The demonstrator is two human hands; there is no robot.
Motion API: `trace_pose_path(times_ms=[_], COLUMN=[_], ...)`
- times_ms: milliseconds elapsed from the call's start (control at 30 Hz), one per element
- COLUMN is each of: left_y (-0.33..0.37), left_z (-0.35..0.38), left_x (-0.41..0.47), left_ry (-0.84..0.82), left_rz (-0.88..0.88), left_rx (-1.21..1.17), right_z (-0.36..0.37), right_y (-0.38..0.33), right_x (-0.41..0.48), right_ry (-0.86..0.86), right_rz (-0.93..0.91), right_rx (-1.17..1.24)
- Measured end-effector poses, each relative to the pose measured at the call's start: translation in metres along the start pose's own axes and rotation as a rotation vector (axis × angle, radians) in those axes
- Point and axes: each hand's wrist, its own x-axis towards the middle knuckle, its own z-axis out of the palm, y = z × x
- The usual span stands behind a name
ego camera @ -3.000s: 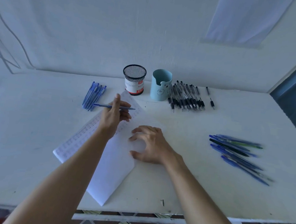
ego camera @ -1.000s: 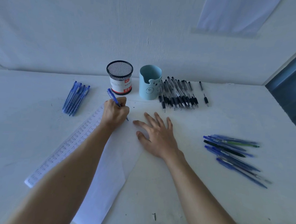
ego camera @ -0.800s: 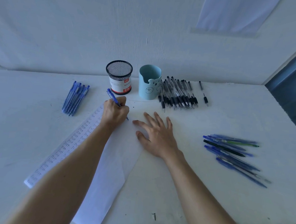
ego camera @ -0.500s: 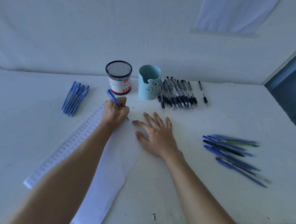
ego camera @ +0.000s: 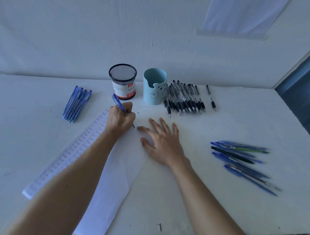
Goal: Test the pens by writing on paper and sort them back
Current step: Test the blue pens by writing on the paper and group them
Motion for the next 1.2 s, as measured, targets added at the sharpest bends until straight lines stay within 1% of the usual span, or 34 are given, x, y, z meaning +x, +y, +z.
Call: trace_pose_path(times_ms=[200, 300, 367, 433, 500, 567, 633, 800, 867, 1067, 1200], left_y=[-0.003, -0.006, -0.006, -0.005, -0.004, -0.003, -0.001, -0.006, -0.006, -0.008, -0.012], left_z=[0.001, 0.001, -0.003, -0.008, -0.011, -0.012, -0.012, -0.025, -0.033, -0.042, -0.043], left_x=[0.0, 0.002, 0.004, 0.006, 0.007, 0.009, 0.01, 0.009, 0.008, 0.004, 0.003], left_ry=[0.014, 0.02, 0.041, 0.089, 0.117, 0.137, 0.144, 0.02, 0.003, 0.008, -0.002], left_rz=[0.039, 0.008, -0.107, -0.192, -0.203, -0.214, -0.237, -0.225, -0.222, -0.223, -0.287], left_rx=[0.008, -0.007, -0.125, -0.33, -0.503, -0.559, -0.575, -0.646, -0.651, -0.535, -0.461], right_z=[0.0, 0.0, 0.0, -0.001, -0.002, -0.002, -0.002, -0.002, -0.001, -0.002, -0.003], right_y=[0.0, 0.0, 0.0, 0.0, 0.0, 0.0, 0.0, 0.0, -0.001, -0.002, -0.003], right_x=[0.0, 0.0, 0.0, 0.0, 0.0, 0.0, 0.0, 0.0, 0.0, 0.0, 0.002], right_ry=[-0.006, -0.002, -0.006, -0.01, -0.014, -0.015, -0.007, -0.011, -0.02, -0.034, -0.05], right_rz=[0.003, 0.004, 0.004, 0.003, 0.001, -0.001, -0.005, 0.01, 0.016, 0.04, 0.062], right_rx=[-0.007, -0.002, -0.004, -0.009, -0.007, -0.004, -0.004, -0.032, -0.05, -0.003, 0.008])
